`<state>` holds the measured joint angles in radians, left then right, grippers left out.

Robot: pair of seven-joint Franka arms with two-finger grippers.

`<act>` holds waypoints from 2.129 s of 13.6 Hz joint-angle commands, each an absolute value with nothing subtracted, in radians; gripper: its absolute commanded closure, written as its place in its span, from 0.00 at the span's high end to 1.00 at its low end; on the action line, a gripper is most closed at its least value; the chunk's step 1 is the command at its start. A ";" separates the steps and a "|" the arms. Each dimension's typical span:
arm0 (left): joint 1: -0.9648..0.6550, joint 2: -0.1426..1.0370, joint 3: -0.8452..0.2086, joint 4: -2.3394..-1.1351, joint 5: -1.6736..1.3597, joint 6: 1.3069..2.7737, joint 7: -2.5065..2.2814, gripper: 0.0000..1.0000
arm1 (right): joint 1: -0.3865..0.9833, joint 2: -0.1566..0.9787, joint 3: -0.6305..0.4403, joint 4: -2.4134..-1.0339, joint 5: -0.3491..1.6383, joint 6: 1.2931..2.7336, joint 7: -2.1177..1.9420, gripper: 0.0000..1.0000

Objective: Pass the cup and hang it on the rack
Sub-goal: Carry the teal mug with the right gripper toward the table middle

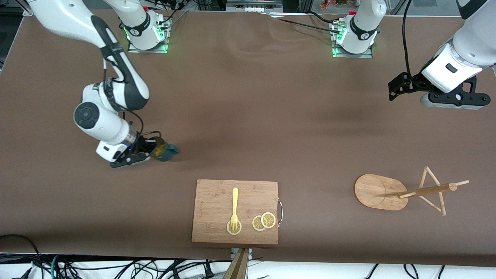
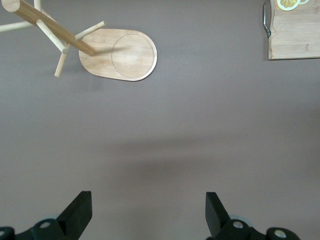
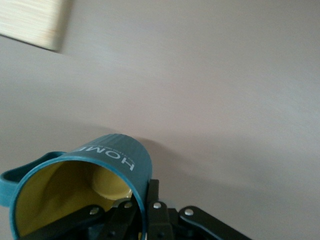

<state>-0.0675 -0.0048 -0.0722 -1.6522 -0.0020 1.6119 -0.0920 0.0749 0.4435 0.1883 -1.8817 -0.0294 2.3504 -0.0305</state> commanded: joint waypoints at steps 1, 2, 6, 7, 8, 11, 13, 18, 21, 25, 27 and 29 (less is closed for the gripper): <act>-0.072 -0.017 -0.074 -1.658 0.018 1.614 -0.103 1.00 | 0.197 0.460 0.183 -1.798 -0.031 2.283 0.088 0.00; -0.072 -0.017 -0.074 -1.658 0.018 1.614 -0.103 1.00 | 0.245 0.483 0.183 -1.757 -0.031 2.258 0.148 0.00; -0.072 -0.017 -0.074 -1.657 0.018 1.614 -0.103 1.00 | 0.460 0.641 0.181 -1.481 -0.063 2.097 0.407 0.00; -0.072 -0.017 -0.074 -1.657 0.020 1.614 -0.103 1.00 | 0.506 0.685 0.179 -1.410 -0.066 2.065 0.475 0.00; -0.072 -0.017 -0.074 -1.657 0.020 1.614 -0.103 1.00 | 0.550 0.722 0.179 -1.358 -0.066 2.062 0.524 0.00; -0.074 -0.014 -0.074 -1.646 0.018 1.614 -0.103 1.00 | 0.690 0.828 0.176 -1.241 -0.067 2.085 0.671 0.00; -0.074 -0.012 -0.074 -1.641 0.018 1.614 -0.103 1.00 | 0.800 0.889 0.134 -1.178 -0.113 2.095 0.759 0.00; -0.074 -0.011 -0.074 -1.641 0.018 1.614 -0.103 1.00 | 0.877 0.927 0.101 -1.146 -0.118 2.140 0.811 0.00; -0.075 -0.011 -0.074 -1.641 0.018 1.614 -0.103 1.00 | 0.891 0.945 0.100 -1.146 -0.120 2.167 0.848 0.00; -0.075 -0.006 -0.074 -1.641 0.018 1.614 -0.103 1.00 | 0.893 0.946 0.100 -1.147 -0.121 2.168 0.850 0.12; -0.075 -0.005 -0.080 -1.640 0.018 1.614 -0.103 1.00 | 0.890 0.939 0.098 -1.147 -0.120 2.155 0.845 0.21; -0.075 -0.005 -0.080 -1.640 0.018 1.611 -0.103 1.00 | 0.887 0.925 0.097 -1.144 -0.117 2.145 0.842 0.24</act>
